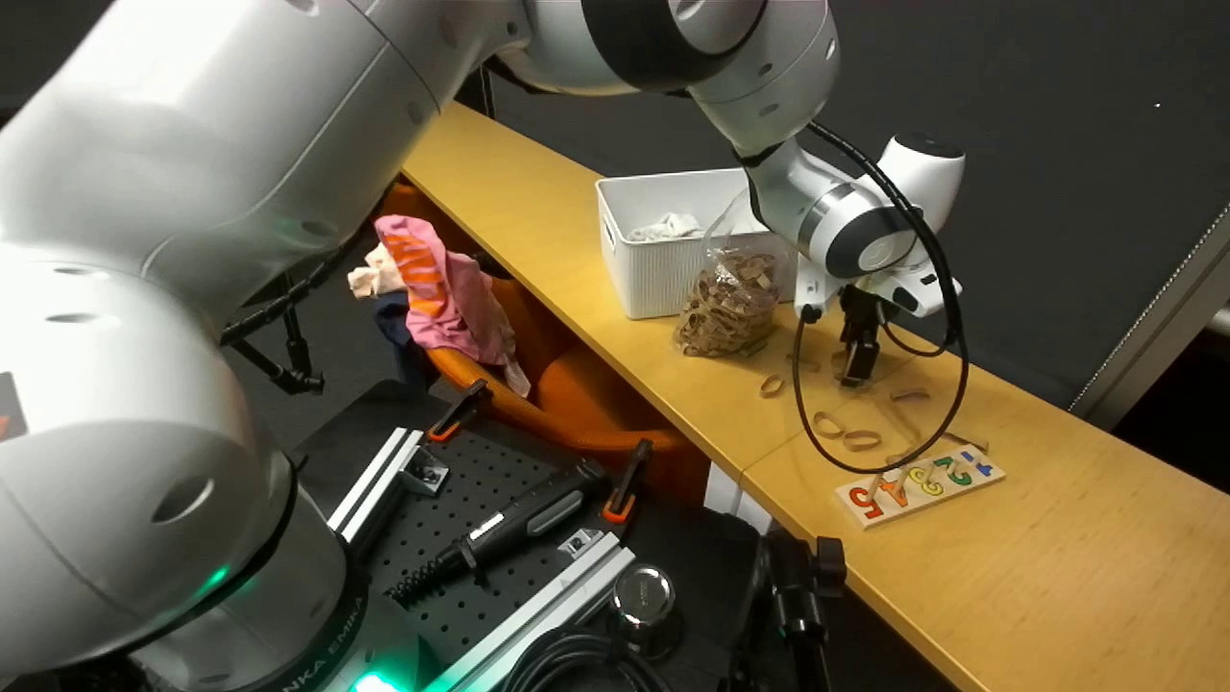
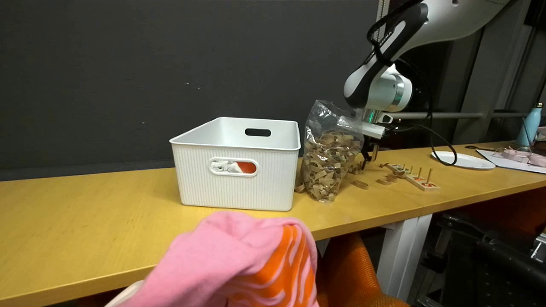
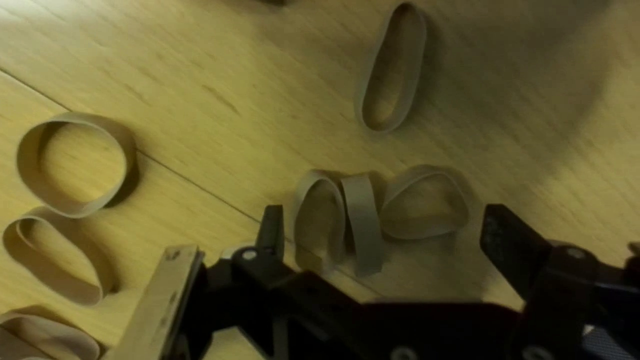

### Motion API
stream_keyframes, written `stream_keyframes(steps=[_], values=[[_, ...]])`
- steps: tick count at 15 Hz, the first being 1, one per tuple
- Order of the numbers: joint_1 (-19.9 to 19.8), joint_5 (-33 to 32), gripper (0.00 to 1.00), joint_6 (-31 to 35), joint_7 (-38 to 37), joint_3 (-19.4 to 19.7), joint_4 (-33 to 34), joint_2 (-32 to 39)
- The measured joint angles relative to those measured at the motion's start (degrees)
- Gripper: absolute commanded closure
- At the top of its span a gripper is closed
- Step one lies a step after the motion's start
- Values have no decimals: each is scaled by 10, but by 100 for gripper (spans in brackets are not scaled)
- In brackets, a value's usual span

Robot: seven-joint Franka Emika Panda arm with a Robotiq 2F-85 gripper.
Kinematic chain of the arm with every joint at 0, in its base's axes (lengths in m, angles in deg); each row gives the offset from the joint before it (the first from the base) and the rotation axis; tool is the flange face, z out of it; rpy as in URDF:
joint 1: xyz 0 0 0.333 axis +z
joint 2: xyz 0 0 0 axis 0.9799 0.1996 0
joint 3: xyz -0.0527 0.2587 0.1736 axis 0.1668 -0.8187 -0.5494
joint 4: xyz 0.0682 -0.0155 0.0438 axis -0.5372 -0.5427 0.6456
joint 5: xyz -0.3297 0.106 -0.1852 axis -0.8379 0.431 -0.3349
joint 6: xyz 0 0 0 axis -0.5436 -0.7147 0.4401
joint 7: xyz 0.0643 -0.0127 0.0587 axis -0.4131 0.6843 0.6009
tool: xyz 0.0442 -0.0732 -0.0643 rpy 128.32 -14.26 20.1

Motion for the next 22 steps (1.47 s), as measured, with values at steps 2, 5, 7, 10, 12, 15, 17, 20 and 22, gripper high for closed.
stream_keyframes(steps=[2,5,7,10,12,15,17,20,22], values=[[0,0,0,-1,2,-1,17,14],[0,0,0,-12,3,-1,42,31],[0,0,25,-23,3,-1,56,40],[0,-2,41,-38,3,-1,67,47],[-3,-1,57,-49,3,0,70,47],[-3,-1,79,-57,3,0,75,47],[-3,-1,94,-58,3,0,77,47],[-3,-1,100,-58,3,-1,78,46],[-2,-1,98,-56,3,-1,78,46]])
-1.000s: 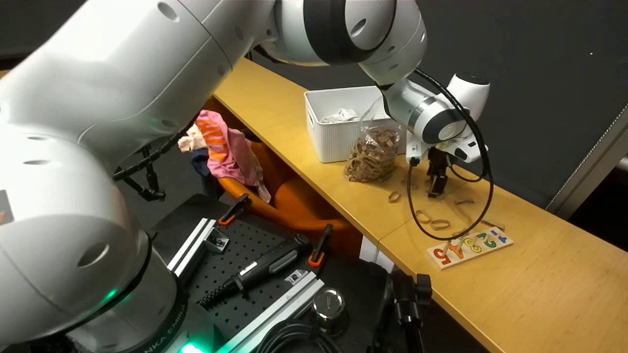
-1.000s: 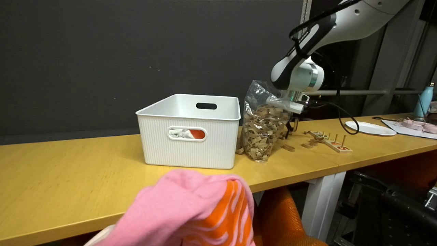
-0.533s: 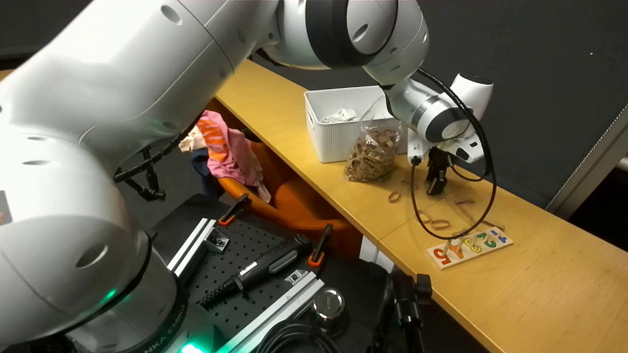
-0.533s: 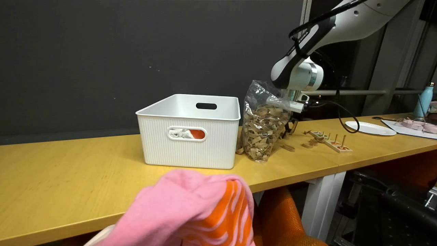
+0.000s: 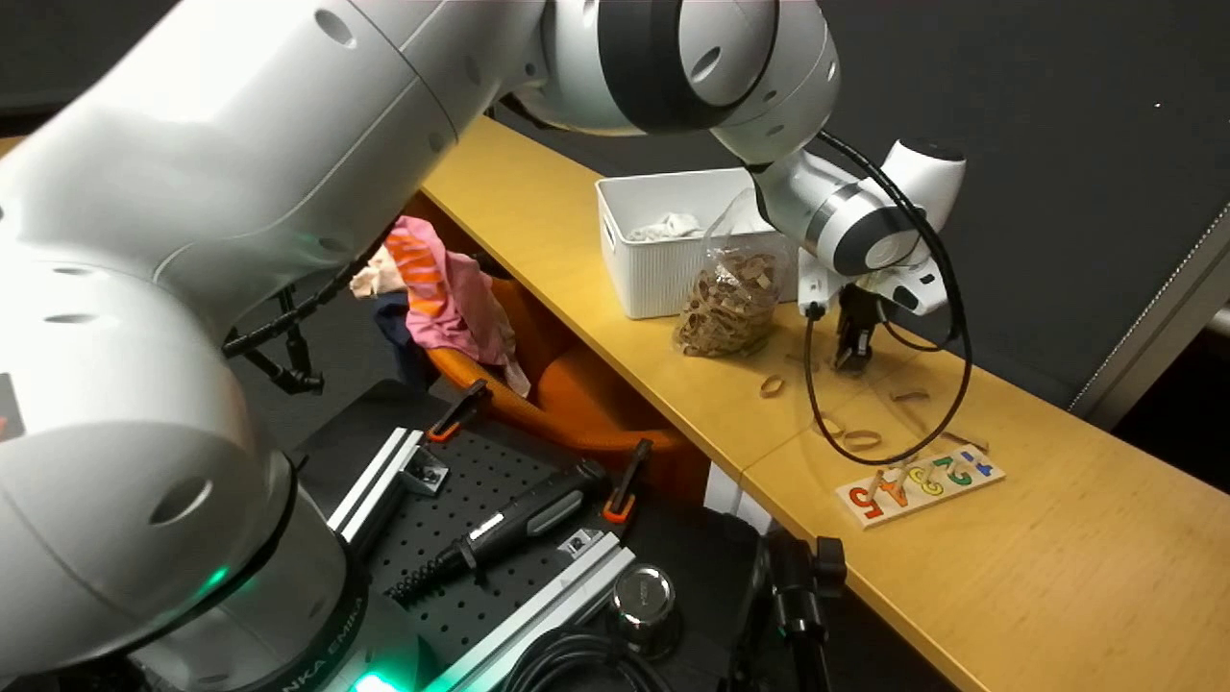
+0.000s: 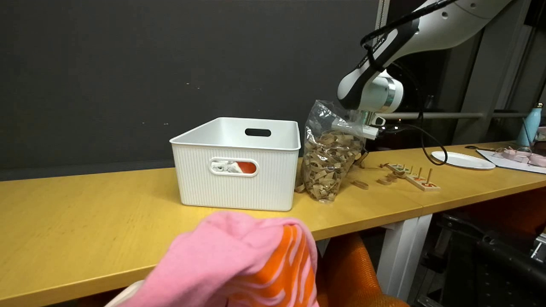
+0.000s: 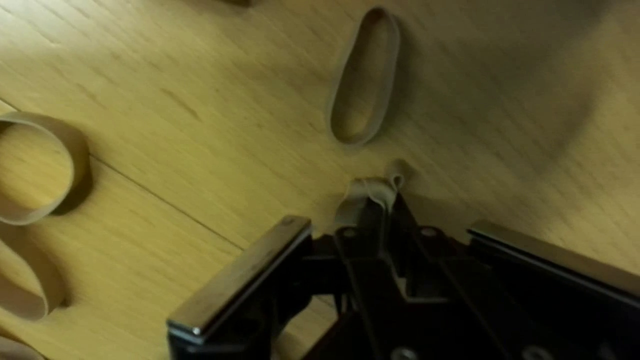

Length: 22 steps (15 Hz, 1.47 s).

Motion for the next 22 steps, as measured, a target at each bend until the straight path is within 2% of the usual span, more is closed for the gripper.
stream_keyframes(steps=[5,11,15,18,22], values=[[3,0,98,27,0,0,-32,-21],[26,0,98,126,0,6,-174,-134],[59,0,98,188,-1,24,-284,-237],[90,-7,98,209,-3,41,-347,-313],[138,-65,98,224,-42,59,-404,-385]])
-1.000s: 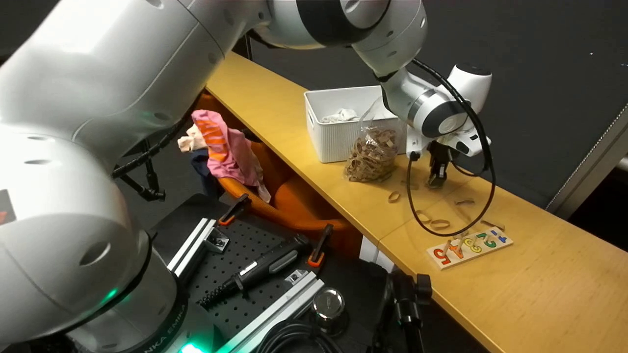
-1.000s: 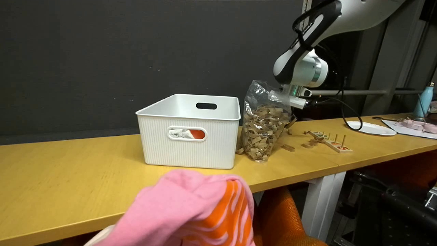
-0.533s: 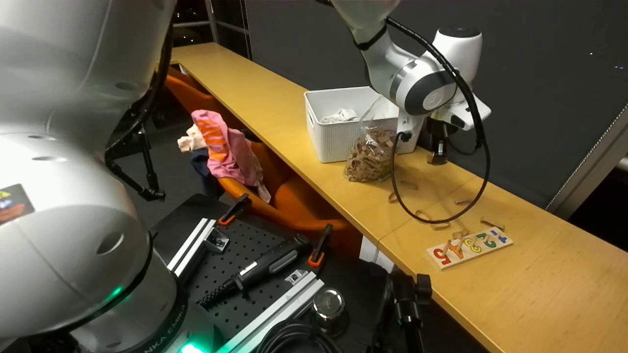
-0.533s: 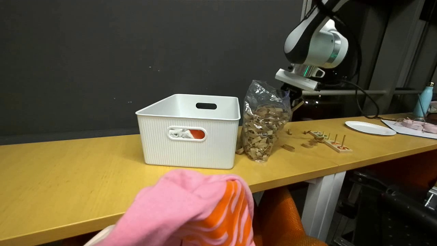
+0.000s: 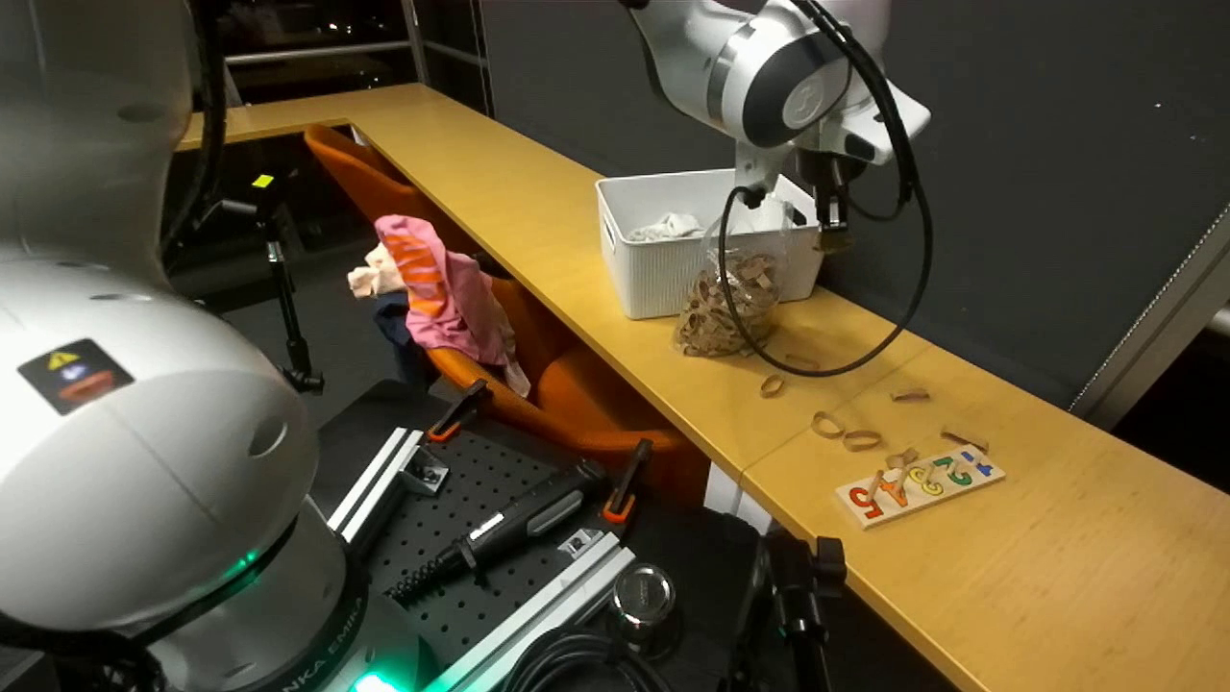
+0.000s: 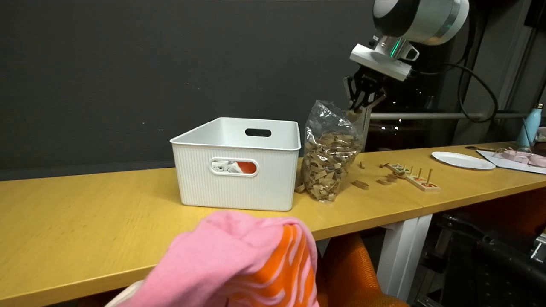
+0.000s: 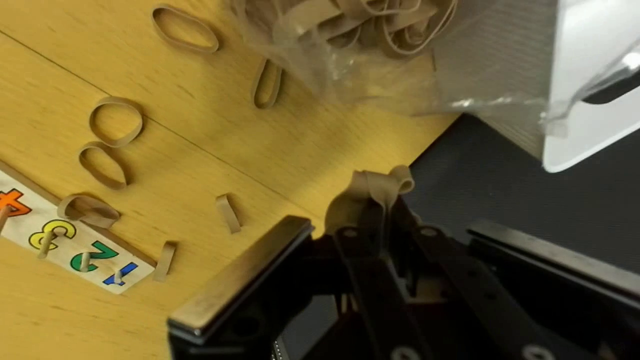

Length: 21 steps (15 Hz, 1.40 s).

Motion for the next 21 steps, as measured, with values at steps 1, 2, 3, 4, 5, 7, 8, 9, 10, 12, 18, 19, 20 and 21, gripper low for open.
stream_keyframes(steps=[1,2,3,4,5,7,8,9,10,12,18,19,20,21], values=[[16,-20,98,3,-18,6,-11,-11],[34,-42,98,6,-38,15,-23,-20],[53,-66,98,14,-60,24,-34,-28],[72,-90,98,21,-83,34,-43,-35],[91,-116,98,27,-107,45,-52,-41],[130,-173,98,37,-161,70,-66,-53],[148,-202,98,38,-188,83,-71,-58],[164,-229,98,38,-212,95,-75,-64],[178,-254,98,38,-236,106,-80,-68],[196,-288,68,38,-269,120,-86,-72],[215,-358,25,49,-333,146,-116,-73],[218,-371,18,56,-344,151,-123,-73],[221,-387,10,64,-357,159,-131,-74],[224,-404,4,72,-371,168,-139,-75]])
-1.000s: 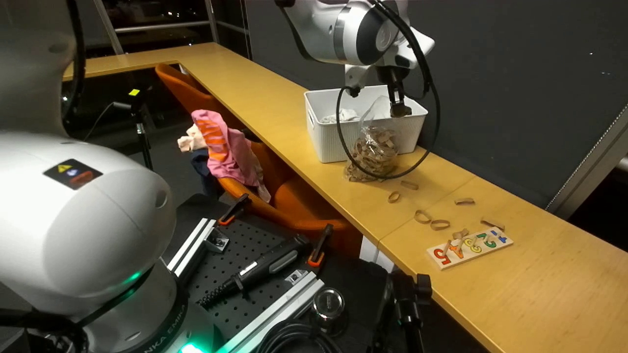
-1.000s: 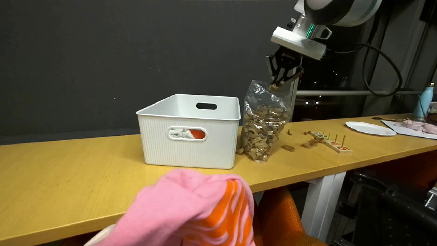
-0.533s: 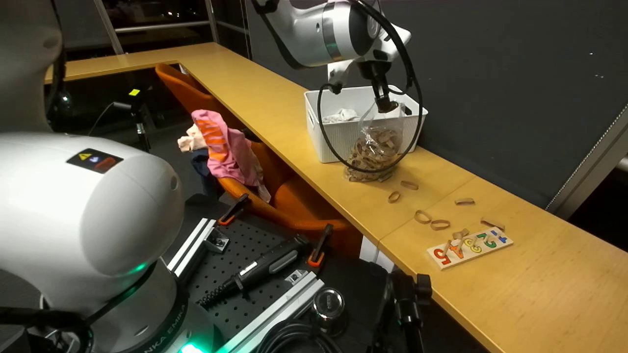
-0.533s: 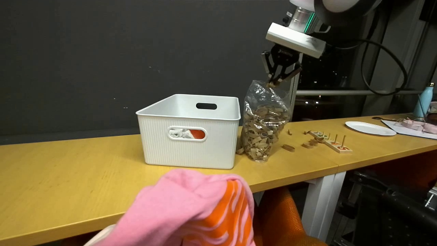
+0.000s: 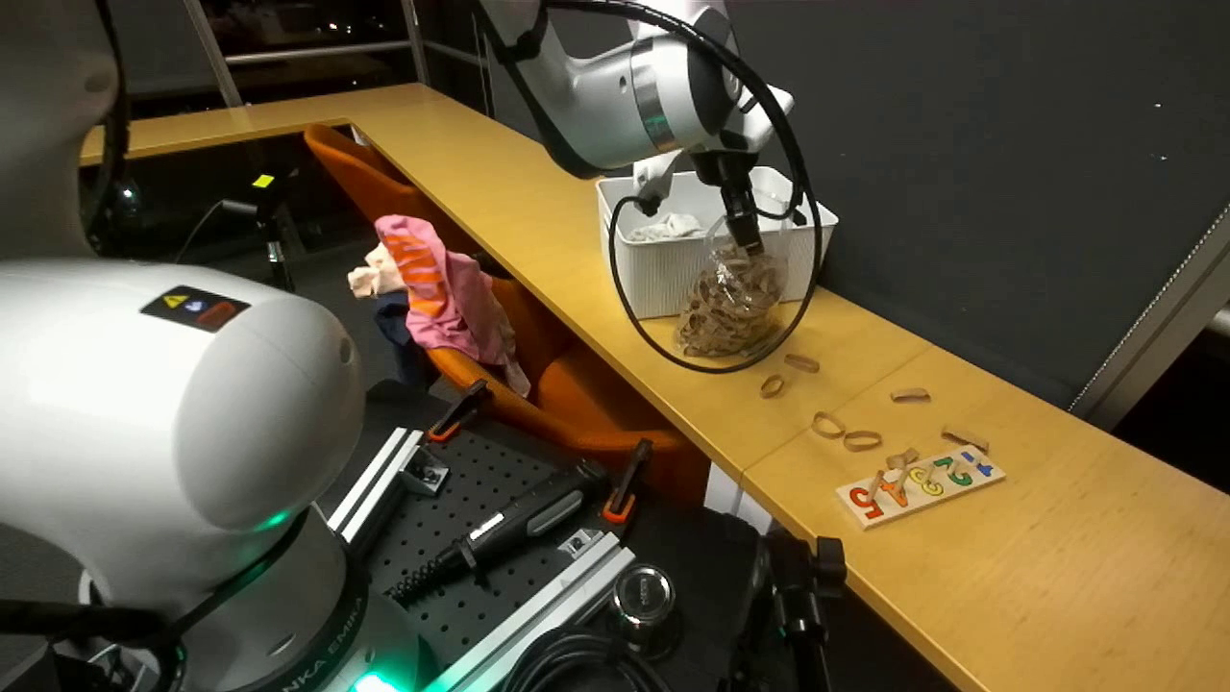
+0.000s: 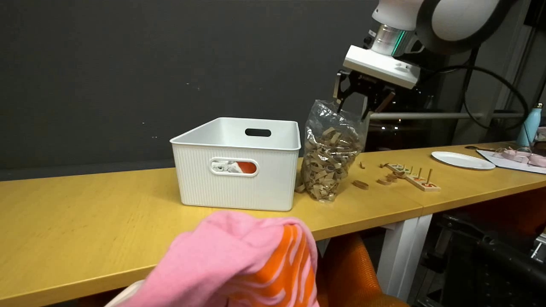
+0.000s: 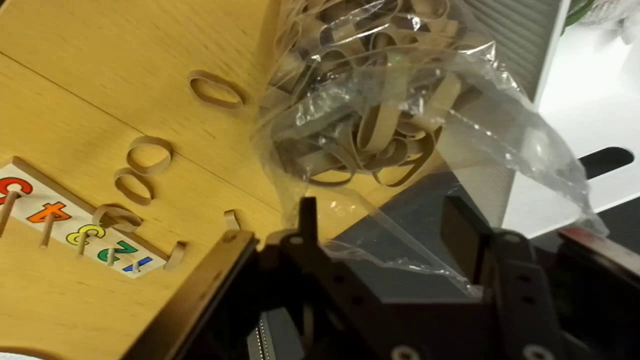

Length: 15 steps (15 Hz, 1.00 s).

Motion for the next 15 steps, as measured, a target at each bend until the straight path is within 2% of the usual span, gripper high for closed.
stream_keyframes(steps=[1,4,8,11,12,14,15], values=[[3,-18,0,9,-14,10,-9,-4],[4,-59,0,34,-40,44,-37,-27],[-20,-55,0,46,-31,68,-77,-83],[-41,22,0,41,34,69,-98,-112],[-62,68,0,36,69,50,-102,-116],[-123,162,0,12,139,-13,-99,-118],[-130,209,0,-9,172,-23,-93,-118]])
